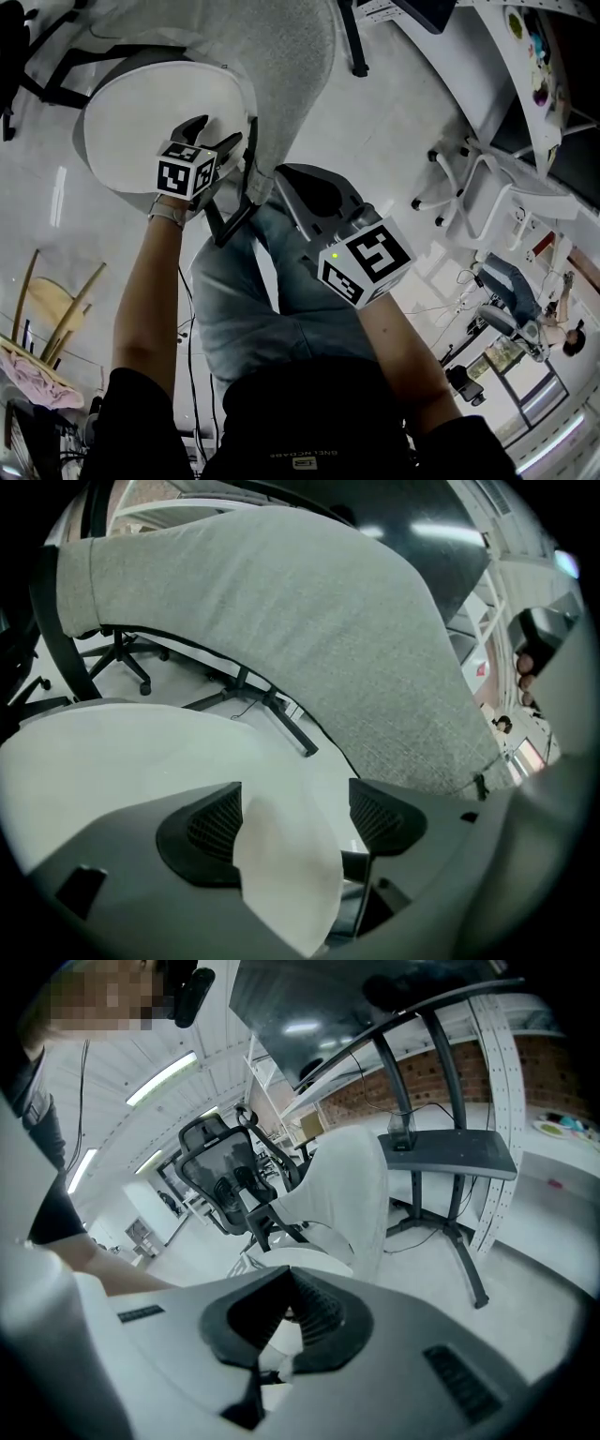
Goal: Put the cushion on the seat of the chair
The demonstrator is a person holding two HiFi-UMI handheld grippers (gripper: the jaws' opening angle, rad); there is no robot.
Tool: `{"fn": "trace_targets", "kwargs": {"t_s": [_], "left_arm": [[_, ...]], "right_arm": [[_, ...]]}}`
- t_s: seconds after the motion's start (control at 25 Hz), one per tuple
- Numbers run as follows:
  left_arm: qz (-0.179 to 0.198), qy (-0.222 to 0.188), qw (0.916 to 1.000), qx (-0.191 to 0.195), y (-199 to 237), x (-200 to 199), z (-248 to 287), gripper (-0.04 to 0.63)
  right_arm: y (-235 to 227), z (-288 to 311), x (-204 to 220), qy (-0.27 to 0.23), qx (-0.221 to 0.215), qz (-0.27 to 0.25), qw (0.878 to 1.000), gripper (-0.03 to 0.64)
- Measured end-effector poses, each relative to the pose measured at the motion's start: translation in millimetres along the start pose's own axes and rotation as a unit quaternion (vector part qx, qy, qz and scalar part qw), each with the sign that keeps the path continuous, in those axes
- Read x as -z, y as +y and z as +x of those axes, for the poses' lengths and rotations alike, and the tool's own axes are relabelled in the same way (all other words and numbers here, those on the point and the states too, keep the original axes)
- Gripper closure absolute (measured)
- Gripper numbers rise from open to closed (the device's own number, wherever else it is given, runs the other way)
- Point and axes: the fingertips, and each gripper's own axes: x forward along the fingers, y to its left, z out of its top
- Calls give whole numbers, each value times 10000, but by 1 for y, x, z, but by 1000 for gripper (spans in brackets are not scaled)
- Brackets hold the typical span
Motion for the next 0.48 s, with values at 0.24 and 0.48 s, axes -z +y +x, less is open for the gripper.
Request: {"fn": "trace_targets", "kwargs": {"t_s": [0.24,0.48], "left_arm": [[8,-137,9999,-20,-1,-10,-11,212],[-214,-229,9994,131,-4,-21,-29,212]], "right_arm": [[5,-1,-2,0,-27,-60,10000,607],[14,-3,-7,1,-71,-163,9998,607]]}}
